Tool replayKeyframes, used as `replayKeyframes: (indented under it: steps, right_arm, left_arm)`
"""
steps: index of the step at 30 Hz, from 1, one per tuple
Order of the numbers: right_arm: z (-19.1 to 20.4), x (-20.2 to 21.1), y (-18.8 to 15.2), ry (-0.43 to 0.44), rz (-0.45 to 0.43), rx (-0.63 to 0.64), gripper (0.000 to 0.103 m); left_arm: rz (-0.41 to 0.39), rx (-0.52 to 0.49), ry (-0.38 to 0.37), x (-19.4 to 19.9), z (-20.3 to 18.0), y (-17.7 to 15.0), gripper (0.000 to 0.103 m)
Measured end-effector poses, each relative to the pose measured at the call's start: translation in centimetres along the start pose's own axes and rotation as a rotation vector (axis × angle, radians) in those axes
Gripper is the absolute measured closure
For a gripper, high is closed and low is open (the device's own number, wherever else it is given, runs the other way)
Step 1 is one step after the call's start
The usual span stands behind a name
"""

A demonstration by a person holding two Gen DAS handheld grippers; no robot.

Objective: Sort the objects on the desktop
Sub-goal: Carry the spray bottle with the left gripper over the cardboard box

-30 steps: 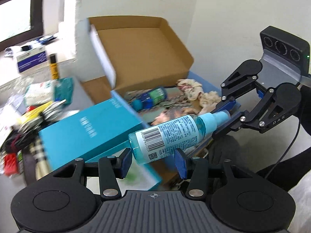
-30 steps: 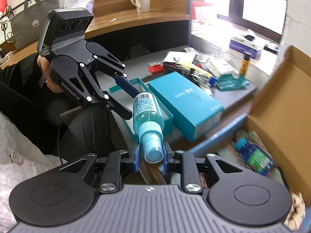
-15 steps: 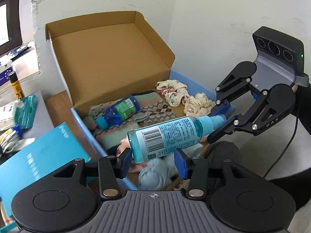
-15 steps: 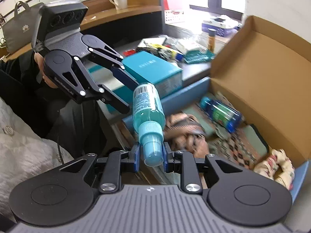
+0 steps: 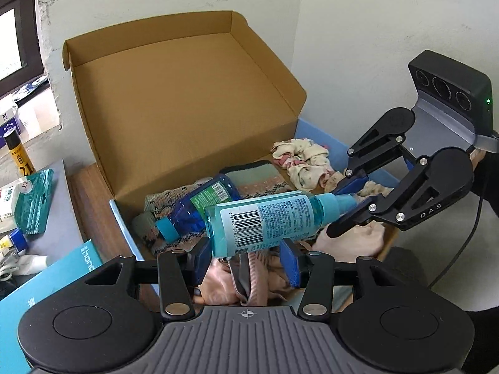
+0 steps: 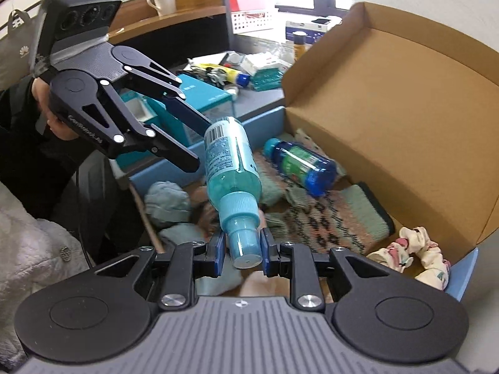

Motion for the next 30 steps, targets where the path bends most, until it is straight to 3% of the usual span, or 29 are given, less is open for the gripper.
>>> replayKeyframes:
  steps: [14, 27, 30]
  right_arm:
    - [-4.8, -3.0, 1.1, -0.068, -0.009, -0.096, 0.071]
    - [-6.1, -2.2, 1.5, -0.133, -0.069, -0.199, 0.065]
    - [-6.0, -1.6, 1.4, -0.156, -0.082, -0.213, 0.060]
  left_arm:
    - [0.088, 0.094, -0.011, -4.2, 1.6, -1.5, 0.052]
    - [0.047, 0.156, 0.063, -3.4, 0.8, -1.6, 0.052]
    - [0.029, 0.185, 0.070, -3.0, 0.7, -1.6, 0.052]
Point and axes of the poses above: each gripper's, at about its wrist camera, not at the fingertips, and x roughly against the way its jaws point, z to its left, y to its top, the point moved 9 cm from there along -x, roughly the way its jaws point, and after that the axes turned 13 degrees about -x, right-handed, at the moved point
